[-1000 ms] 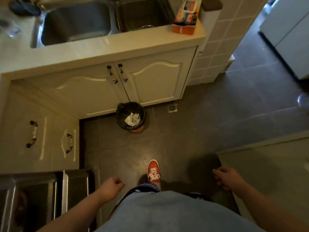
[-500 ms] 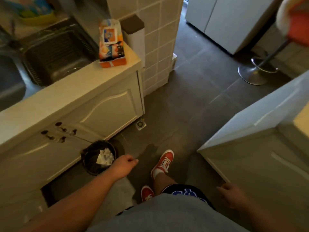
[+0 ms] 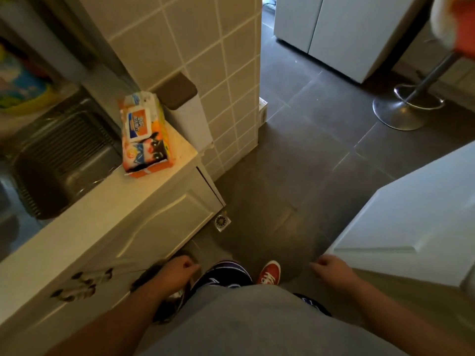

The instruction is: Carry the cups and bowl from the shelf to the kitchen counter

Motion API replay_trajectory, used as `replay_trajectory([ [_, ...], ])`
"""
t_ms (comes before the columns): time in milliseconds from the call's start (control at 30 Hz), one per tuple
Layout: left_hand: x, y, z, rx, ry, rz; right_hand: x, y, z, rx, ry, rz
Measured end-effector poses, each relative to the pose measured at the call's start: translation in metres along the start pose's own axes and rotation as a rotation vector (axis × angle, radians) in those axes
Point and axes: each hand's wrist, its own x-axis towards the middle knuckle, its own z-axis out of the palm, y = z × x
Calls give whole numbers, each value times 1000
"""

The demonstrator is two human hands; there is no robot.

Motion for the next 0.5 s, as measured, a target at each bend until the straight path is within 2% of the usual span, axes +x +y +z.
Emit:
replay_trajectory([
  [133,31,7,-20,-7,-8,-46,30,-54,-37,11,45,-64],
  [267,74,54,-39,25,-76,-58,59,-77,-80,70,70,-23],
  [500,137,226,-75,218,-150,233,76,-57,-146,223,221,231],
])
